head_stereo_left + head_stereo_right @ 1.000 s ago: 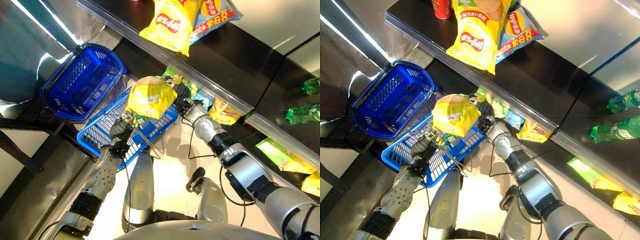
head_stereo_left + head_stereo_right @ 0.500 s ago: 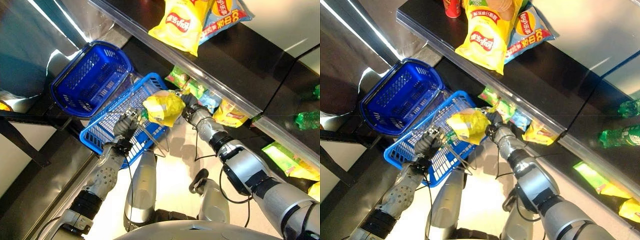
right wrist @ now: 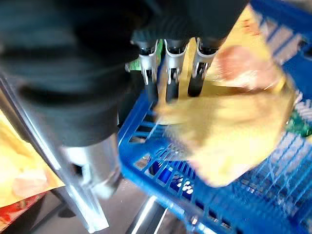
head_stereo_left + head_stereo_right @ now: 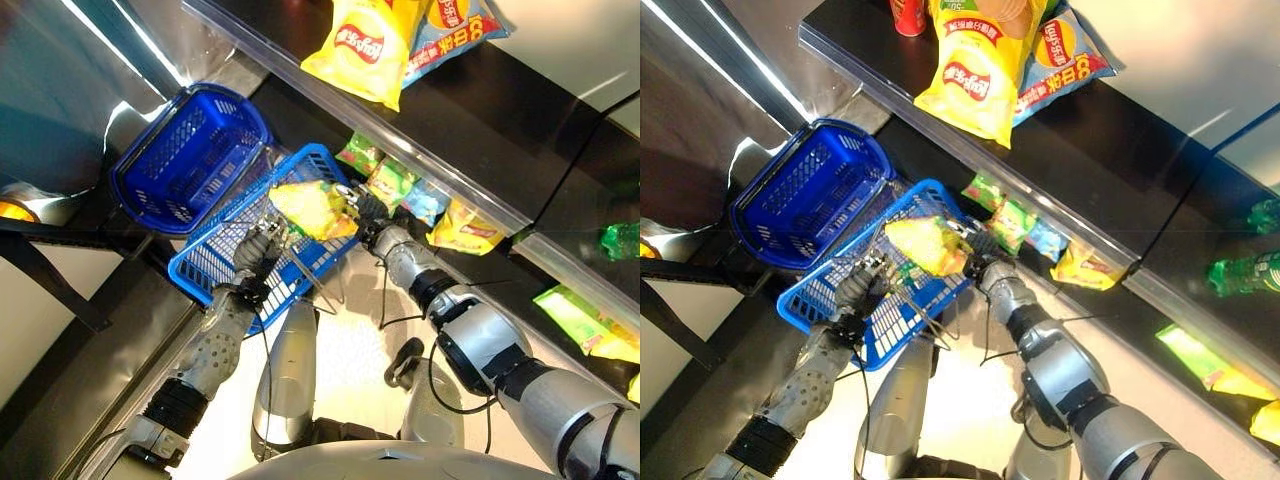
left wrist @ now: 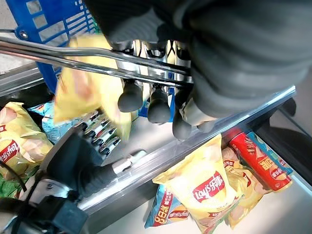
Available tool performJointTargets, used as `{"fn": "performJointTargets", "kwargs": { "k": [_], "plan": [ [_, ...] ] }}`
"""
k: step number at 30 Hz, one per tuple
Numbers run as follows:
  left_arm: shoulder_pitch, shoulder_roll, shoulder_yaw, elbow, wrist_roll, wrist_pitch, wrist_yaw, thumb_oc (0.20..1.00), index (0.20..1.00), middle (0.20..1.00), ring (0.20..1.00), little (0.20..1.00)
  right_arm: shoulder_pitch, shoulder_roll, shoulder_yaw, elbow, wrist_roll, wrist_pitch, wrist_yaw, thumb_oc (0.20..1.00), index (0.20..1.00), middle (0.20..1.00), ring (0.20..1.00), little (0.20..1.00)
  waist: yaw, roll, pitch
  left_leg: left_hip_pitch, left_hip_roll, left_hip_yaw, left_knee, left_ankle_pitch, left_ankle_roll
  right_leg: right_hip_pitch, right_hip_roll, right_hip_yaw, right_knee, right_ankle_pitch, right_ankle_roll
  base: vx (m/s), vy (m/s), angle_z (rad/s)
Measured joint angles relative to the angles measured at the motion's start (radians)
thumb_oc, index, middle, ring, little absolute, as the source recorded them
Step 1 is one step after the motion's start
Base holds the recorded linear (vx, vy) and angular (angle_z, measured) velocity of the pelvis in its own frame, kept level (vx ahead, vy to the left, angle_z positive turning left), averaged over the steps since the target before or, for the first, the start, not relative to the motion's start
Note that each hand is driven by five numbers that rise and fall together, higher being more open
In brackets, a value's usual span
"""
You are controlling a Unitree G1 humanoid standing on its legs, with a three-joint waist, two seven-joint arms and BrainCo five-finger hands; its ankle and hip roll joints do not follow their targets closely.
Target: Pick up the snacks into the basket
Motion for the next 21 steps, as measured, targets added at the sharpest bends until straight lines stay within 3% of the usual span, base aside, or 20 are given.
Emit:
{"fn": "performJointTargets", "kwargs": {
  "k": [11,16,21],
  "plan": [
    [-0.001,0.000,0.001,0.000,0.000,-0.003,0.004,0.200,0.200,0.200,0.200,0.200,0.015,0.000,0.015,-0.110,0.020,-0.007,0.000,1.000,1.000,1.000,1.000,1.000,-0.006,0.000,0.000,-0.009,0.001,-0.001,0.007,0.000,0.000,-0.008,0.000,0.001,0.001,0.000,0.000,0.00,0.000,0.00],
    [-0.002,-0.001,0.005,0.000,0.000,-0.003,0.017,0.200,0.200,0.200,0.200,0.200,0.067,-0.033,0.062,-0.286,0.010,-0.026,-0.002,1.000,1.000,1.000,1.000,1.000,-0.014,-0.001,-0.001,-0.009,0.004,0.001,0.013,-0.001,0.001,-0.010,0.001,0.003,0.006,0.000,0.000,0.00,0.000,0.00],
    [0.003,-0.009,0.032,0.000,0.000,-0.003,0.033,0.200,0.200,0.200,0.200,0.200,0.222,-0.124,0.112,-0.632,-0.059,-0.046,-0.004,1.000,1.000,1.000,1.000,1.000,-0.022,-0.006,-0.002,-0.008,0.008,0.013,0.021,-0.003,0.004,-0.016,0.001,0.015,0.011,0.003,0.002,0.02,0.012,-0.06]
  ]
}}
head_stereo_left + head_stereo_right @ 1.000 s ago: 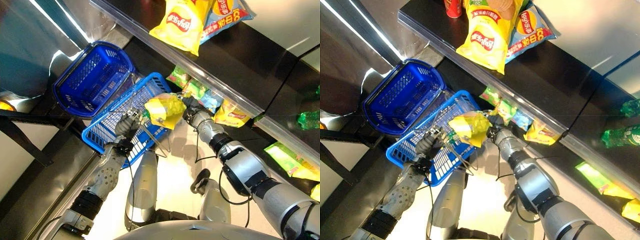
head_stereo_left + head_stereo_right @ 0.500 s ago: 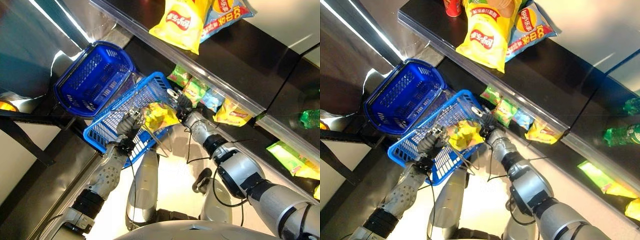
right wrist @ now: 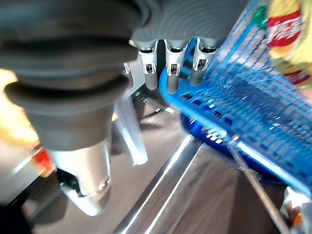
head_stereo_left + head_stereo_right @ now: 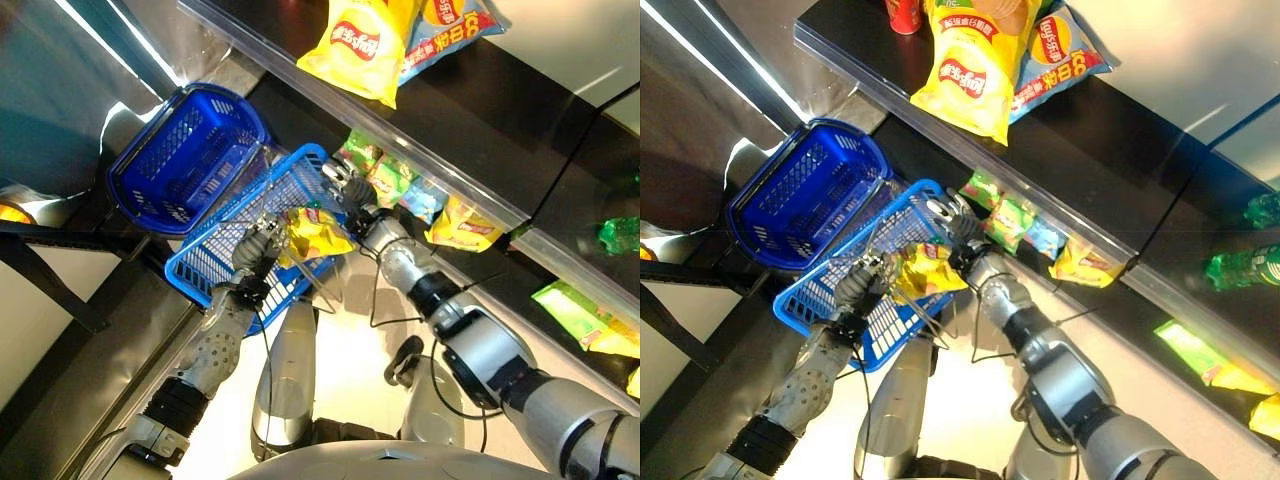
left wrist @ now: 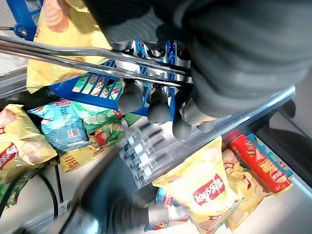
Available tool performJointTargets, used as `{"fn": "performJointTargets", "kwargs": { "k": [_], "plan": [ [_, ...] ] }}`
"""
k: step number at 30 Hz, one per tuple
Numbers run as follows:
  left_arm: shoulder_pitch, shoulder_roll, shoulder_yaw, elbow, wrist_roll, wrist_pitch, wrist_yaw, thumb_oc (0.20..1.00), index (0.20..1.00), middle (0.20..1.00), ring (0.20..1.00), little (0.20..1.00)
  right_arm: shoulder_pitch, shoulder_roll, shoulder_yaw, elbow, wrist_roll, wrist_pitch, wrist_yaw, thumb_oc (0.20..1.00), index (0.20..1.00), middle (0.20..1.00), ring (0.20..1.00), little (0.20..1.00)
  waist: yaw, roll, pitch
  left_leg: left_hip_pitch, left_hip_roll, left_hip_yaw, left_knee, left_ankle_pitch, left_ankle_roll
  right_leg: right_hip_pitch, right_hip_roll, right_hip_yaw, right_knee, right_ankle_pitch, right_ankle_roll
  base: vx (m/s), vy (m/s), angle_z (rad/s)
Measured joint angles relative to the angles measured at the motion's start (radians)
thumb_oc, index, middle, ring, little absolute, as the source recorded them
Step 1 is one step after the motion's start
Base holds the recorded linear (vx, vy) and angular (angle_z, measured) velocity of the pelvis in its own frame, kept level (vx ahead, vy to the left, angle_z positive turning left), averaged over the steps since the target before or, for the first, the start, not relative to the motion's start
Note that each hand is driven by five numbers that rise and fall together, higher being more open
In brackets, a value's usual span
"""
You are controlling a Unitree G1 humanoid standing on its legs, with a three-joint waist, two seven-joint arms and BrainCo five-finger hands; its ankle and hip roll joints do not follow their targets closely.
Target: Pick up the snacks into the basket
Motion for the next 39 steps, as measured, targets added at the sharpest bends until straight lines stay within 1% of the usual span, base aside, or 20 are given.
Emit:
{"fn": "performJointTargets", "kwargs": {
  "k": [1,2,3,4,5,7,8,9,12,13,16,17,20,23,25,28,30,33,37,39],
  "plan": [
    [0.003,-0.008,0.017,0.000,0.000,0.000,0.012,0.200,0.200,0.200,0.200,0.200,0.037,-0.026,-0.008,-0.053,-0.018,0.000,0.001,1.000,1.000,1.000,1.000,1.000,-0.018,-0.001,0.000,0.006,0.007,0.015,0.005,-0.002,0.003,-0.004,0.004,0.015,0.000,0.007,0.006,0.03,0.005,-0.24],
    [0.012,-0.024,0.034,0.000,0.001,0.000,0.016,0.200,0.200,0.200,0.200,0.200,0.100,-0.055,-0.011,-0.142,-0.034,-0.006,0.008,1.000,1.000,1.000,1.000,1.000,-0.015,-0.002,-0.001,0.015,0.007,0.019,0.005,-0.004,0.004,0.003,0.003,0.020,0.000,0.008,0.004,0.03,0.001,-0.22],
    [0.016,-0.030,0.044,0.000,0.001,0.000,0.018,0.200,0.200,0.200,0.200,0.200,0.114,-0.066,-0.011,-0.149,-0.039,-0.009,0.011,1.000,1.000,1.000,1.000,1.000,-0.022,-0.003,-0.001,0.019,0.007,0.019,0.006,-0.005,0.003,0.006,0.004,0.022,-0.001,0.008,0.002,0.06,0.011,-0.09],
    [0.015,-0.030,0.050,0.000,0.001,-0.001,0.019,0.200,0.200,0.200,0.200,0.200,0.131,-0.086,-0.028,-0.145,-0.048,-0.006,0.010,1.000,1.000,1.000,1.000,1.000,-0.048,-0.004,-0.002,0.023,0.011,0.019,0.010,-0.010,0.007,0.009,0.006,0.022,0.000,0.007,0.001,0.05,0.014,-0.02],
    [0.019,-0.036,0.060,0.000,0.002,-0.001,0.019,0.200,0.200,0.200,0.200,0.200,0.161,-0.088,-0.045,-0.178,-0.056,-0.009,0.011,1.000,1.000,1.000,1.000,1.000,-0.042,-0.005,-0.002,0.025,0.011,0.018,0.010,-0.010,0.007,0.012,0.007,0.022,0.000,0.007,0.001,0.03,0.013,-0.03],
    [0.053,-0.057,0.104,0.003,0.002,-0.007,0.020,0.200,0.200,0.200,0.200,0.200,0.241,-0.110,-0.089,-0.235,-0.066,-0.016,0.020,1.000,1.000,1.000,1.000,1.000,-0.058,-0.020,-0.010,0.039,0.014,0.026,0.008,-0.016,0.005,0.015,0.009,0.035,-0.006,0.010,0.000,0.05,0.006,-0.17],
    [0.075,-0.060,0.128,0.007,0.002,-0.007,0.020,0.200,0.200,0.200,0.200,0.200,0.289,-0.122,-0.130,-0.273,-0.089,-0.013,0.034,1.000,1.000,1.000,1.000,1.000,-0.071,-0.028,-0.013,0.053,0.023,0.045,0.002,-0.024,0.007,0.025,0.014,0.046,-0.017,0.012,-0.001,0.10,0.014,-0.36],
    [0.106,-0.063,0.156,0.010,0.002,-0.008,0.020,0.200,0.200,0.200,0.200,0.200,0.357,-0.136,-0.165,-0.301,-0.103,-0.019,0.039,1.000,1.000,1.000,1.000,1.000,-0.072,-0.039,-0.021,0.072,0.025,0.050,-0.002,-0.030,0.006,0.039,0.018,0.053,-0.034,0.020,-0.002,0.07,0.007,-0.30],
    [0.152,-0.079,0.214,0.020,0.001,-0.009,0.020,0.200,0.200,0.200,0.200,0.200,0.456,-0.157,-0.228,-0.321,-0.124,-0.019,0.048,1.000,1.000,1.000,1.000,1.000,-0.109,-0.064,-0.044,0.098,0.029,0.068,-0.016,-0.030,0.006,0.058,0.023,0.061,-0.067,0.033,0.004,0.09,0.000,-0.18],
    [0.154,-0.091,0.231,0.044,0.002,-0.008,0.019,0.200,0.200,0.200,0.200,0.200,0.492,-0.168,-0.261,-0.343,-0.136,-0.018,0.056,1.000,1.000,1.000,1.000,1.000,-0.117,-0.066,-0.053,0.112,0.029,0.075,-0.028,-0.022,0.002,0.076,0.028,0.066,-0.089,0.051,0.015,0.05,-0.005,-0.15],
    [0.175,-0.118,0.271,0.094,0.002,-0.007,0.020,0.200,0.200,0.200,0.200,0.200,0.578,-0.172,-0.302,-0.378,-0.154,-0.018,0.075,1.000,1.000,1.000,1.000,1.000,-0.156,-0.076,-0.084,0.160,0.029,0.079,-0.061,-0.022,0.001,0.123,0.039,0.071,-0.153,0.077,0.019,0.08,-0.004,-0.20],
    [0.182,-0.125,0.282,0.100,0.002,-0.005,0.020,0.200,0.200,0.200,0.200,0.200,0.591,-0.169,-0.310,-0.379,-0.163,-0.018,0.082,1.000,1.000,1.000,1.000,1.000,-0.155,-0.077,-0.094,0.169,0.029,0.083,-0.070,-0.022,0.001,0.131,0.041,0.073,-0.167,0.081,0.019,0.05,0.005,-0.14],
    [0.214,-0.142,0.296,0.130,0.002,-0.005,0.019,0.200,0.200,0.200,0.200,0.200,0.652,-0.168,-0.326,-0.377,-0.196,-0.009,0.094,1.000,1.000,1.000,1.000,1.000,-0.182,-0.075,-0.152,0.199,0.029,0.098,-0.102,-0.021,0.000,0.165,0.048,0.075,-0.232,0.108,0.021,0.06,0.003,-0.13],
    [0.228,-0.160,0.303,0.145,0.003,0.000,0.019,0.200,0.200,0.200,0.200,0.200,0.685,-0.160,-0.344,-0.372,-0.211,-0.007,0.112,1.000,1.000,1.000,1.000,1.000,-0.185,-0.073,-0.191,0.243,0.030,0.109,-0.145,-0.015,-0.004,0.194,0.057,0.091,-0.282,0.131,0.021,0.04,0.016,-0.21],
    [0.247,-0.172,0.304,0.162,0.003,0.000,0.019,0.200,0.200,0.200,0.200,0.200,0.711,-0.152,-0.342,-0.368,-0.214,-0.001,0.116,1.000,1.000,1.000,1.000,1.000,-0.186,-0.073,-0.235,0.263,0.031,0.128,-0.175,-0.012,-0.005,0.201,0.061,0.101,-0.315,0.144,0.022,0.05,0.023,-0.24],
    [0.277,-0.185,0.320,0.178,0.003,0.001,0.017,0.200,0.200,0.200,0.200,0.200,0.738,-0.118,-0.340,-0.333,-0.218,0.005,0.137,1.000,1.000,1.000,1.000,1.000,-0.187,-0.078,-0.288,0.314,0.033,0.159,-0.249,0.008,-0.012,0.215,0.071,0.132,-0.371,0.170,0.016,0.04,0.015,-0.32],
    [0.288,-0.193,0.323,0.193,0.004,0.001,0.013,0.200,0.200,0.200,0.200,0.200,0.762,-0.116,-0.339,-0.320,-0.218,0.015,0.152,1.000,1.000,1.000,1.000,1.000,-0.208,-0.078,-0.312,0.337,0.032,0.163,-0.287,0.024,-0.016,0.226,0.076,0.142,-0.394,0.181,0.018,0.06,0.000,-0.28],
    [0.315,-0.206,0.324,0.214,0.005,0.001,0.010,0.200,0.200,0.200,0.200,0.200,0.794,-0.107,-0.337,-0.242,-0.218,0.023,0.171,1.000,1.000,1.000,1.000,1.000,-0.212,-0.082,-0.361,0.389,0.036,0.193,-0.373,0.056,-0.026,0.229,0.089,0.173,-0.432,0.197,0.015,0.03,-0.002,-0.31],
    [0.325,-0.210,0.326,0.226,0.007,0.001,0.010,0.200,0.200,0.200,0.200,0.200,0.831,-0.110,-0.335,-0.188,-0.245,0.034,0.172,1.000,1.000,1.000,1.000,1.000,-0.211,-0.077,-0.371,0.420,0.043,0.207,-0.443,0.090,-0.032,0.230,0.105,0.185,-0.469,0.218,0.010,0.05,-0.012,-0.19],
    [0.332,-0.213,0.331,0.243,0.042,0.001,0.010,0.200,0.200,0.200,0.200,0.200,0.823,-0.106,-0.330,-0.100,-0.298,0.041,0.172,1.000,1.000,1.000,1.000,1.000,-0.227,-0.079,-0.384,0.449,0.045,0.211,-0.496,0.113,-0.034,0.250,0.113,0.185,-0.509,0.237,0.010,0.06,-0.023,-0.03]
  ]
}}
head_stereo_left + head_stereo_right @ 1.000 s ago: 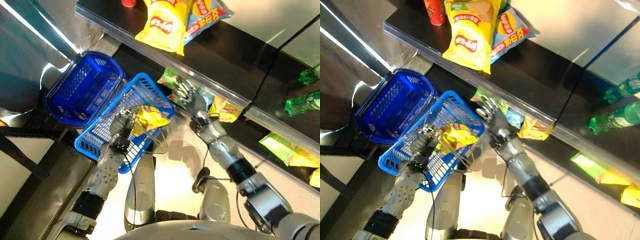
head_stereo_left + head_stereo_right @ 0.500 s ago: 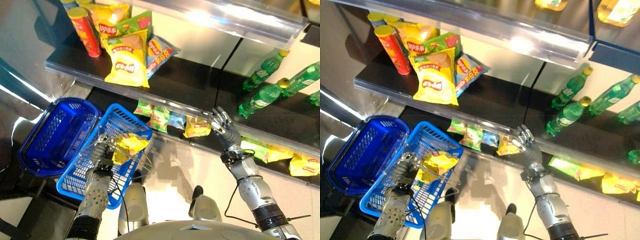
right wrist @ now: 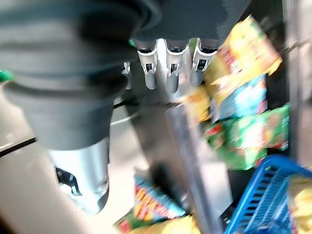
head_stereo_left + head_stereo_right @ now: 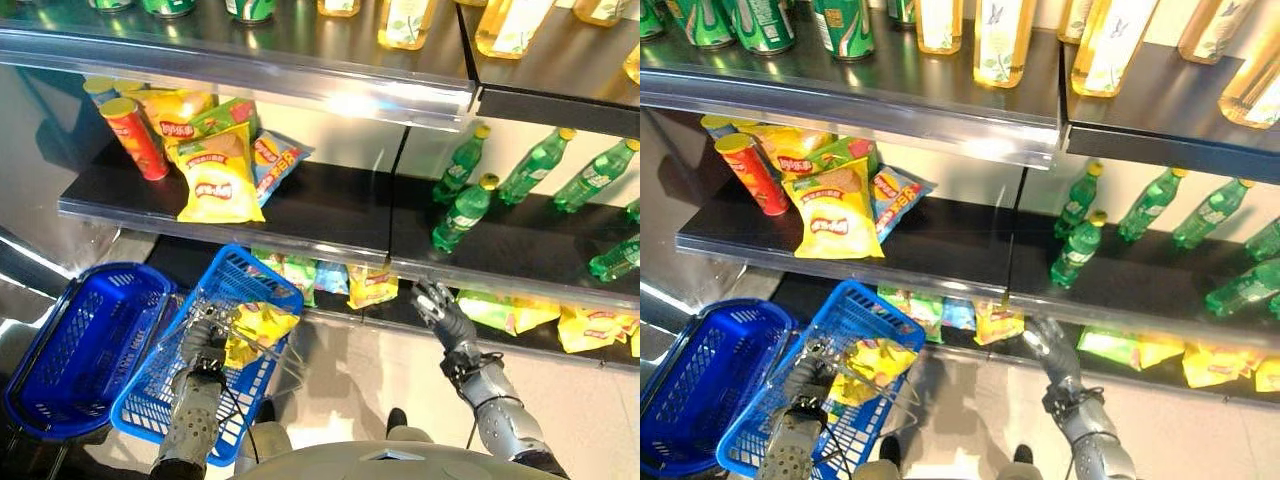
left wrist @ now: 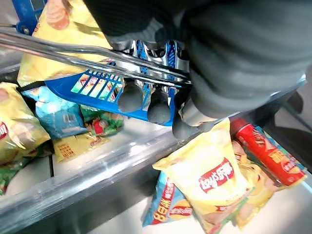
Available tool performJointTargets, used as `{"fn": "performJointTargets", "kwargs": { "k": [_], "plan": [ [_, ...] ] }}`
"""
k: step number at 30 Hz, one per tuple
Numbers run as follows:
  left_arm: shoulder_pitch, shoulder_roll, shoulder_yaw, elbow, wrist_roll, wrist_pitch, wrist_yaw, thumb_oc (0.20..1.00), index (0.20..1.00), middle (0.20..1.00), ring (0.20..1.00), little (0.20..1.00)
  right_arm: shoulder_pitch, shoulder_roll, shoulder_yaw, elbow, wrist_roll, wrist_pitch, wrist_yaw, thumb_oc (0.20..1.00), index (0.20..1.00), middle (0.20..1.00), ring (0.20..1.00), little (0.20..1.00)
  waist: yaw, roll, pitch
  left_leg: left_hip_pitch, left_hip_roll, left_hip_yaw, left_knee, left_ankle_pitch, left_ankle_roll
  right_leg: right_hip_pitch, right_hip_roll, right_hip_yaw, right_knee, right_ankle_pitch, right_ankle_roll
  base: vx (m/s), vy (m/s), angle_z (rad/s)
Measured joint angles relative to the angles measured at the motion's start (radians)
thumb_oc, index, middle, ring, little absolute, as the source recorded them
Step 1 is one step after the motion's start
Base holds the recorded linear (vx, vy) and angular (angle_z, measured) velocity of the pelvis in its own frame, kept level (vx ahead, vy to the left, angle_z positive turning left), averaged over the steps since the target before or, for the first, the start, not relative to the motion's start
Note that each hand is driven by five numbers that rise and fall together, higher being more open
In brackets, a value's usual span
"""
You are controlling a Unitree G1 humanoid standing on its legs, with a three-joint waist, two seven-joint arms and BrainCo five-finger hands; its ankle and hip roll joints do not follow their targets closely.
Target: Pick up the snacks into the basket
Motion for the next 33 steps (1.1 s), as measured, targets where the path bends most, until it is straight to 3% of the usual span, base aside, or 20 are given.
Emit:
{"fn": "performJointTargets", "kwargs": {
  "k": [6,15,30,33],
  "plan": [
    [0.017,-0.021,-0.009,0.017,0.082,0.003,-0.003,0.200,0.200,0.200,0.200,0.200,0.010,0.003,0.016,0.089,-0.045,0.002,-0.003,1.000,1.000,1.000,1.000,1.000,-0.006,0.003,-0.014,0.022,0.003,-0.001,-0.009,0.002,-0.001,0.026,0.006,0.000,-0.023,0.006,-0.001,0.00,-0.002,-0.02],
    [0.014,-0.050,-0.009,0.223,0.127,0.008,-0.043,0.200,0.200,0.200,0.200,0.200,0.008,0.001,0.028,0.238,-0.157,-0.001,-0.020,1.000,1.000,1.000,1.000,1.000,-0.006,0.032,-0.067,0.021,0.010,-0.001,-0.009,-0.002,0.003,0.026,0.013,0.001,-0.032,0.011,-0.004,0.01,-0.004,0.00],
    [-0.040,-0.059,-0.010,0.411,0.160,0.013,-0.047,0.200,0.200,0.200,0.200,0.200,-0.080,0.089,0.027,0.603,-0.087,-0.022,-0.110,1.000,1.000,1.000,1.000,1.000,-0.005,0.035,-0.111,0.022,0.022,-0.004,-0.010,-0.003,0.001,0.025,0.025,0.001,-0.032,0.011,-0.010,0.00,0.000,0.00],
    [-0.040,-0.061,-0.010,0.414,0.160,0.012,-0.047,0.200,0.200,0.200,0.200,0.200,-0.081,0.094,0.028,0.597,-0.085,-0.023,-0.120,1.000,1.000,1.000,1.000,1.000,-0.006,0.036,-0.112,0.022,0.022,-0.004,-0.010,-0.003,0.001,0.025,0.025,0.001,-0.032,0.012,-0.010,0.00,0.000,0.00]
  ]
}}
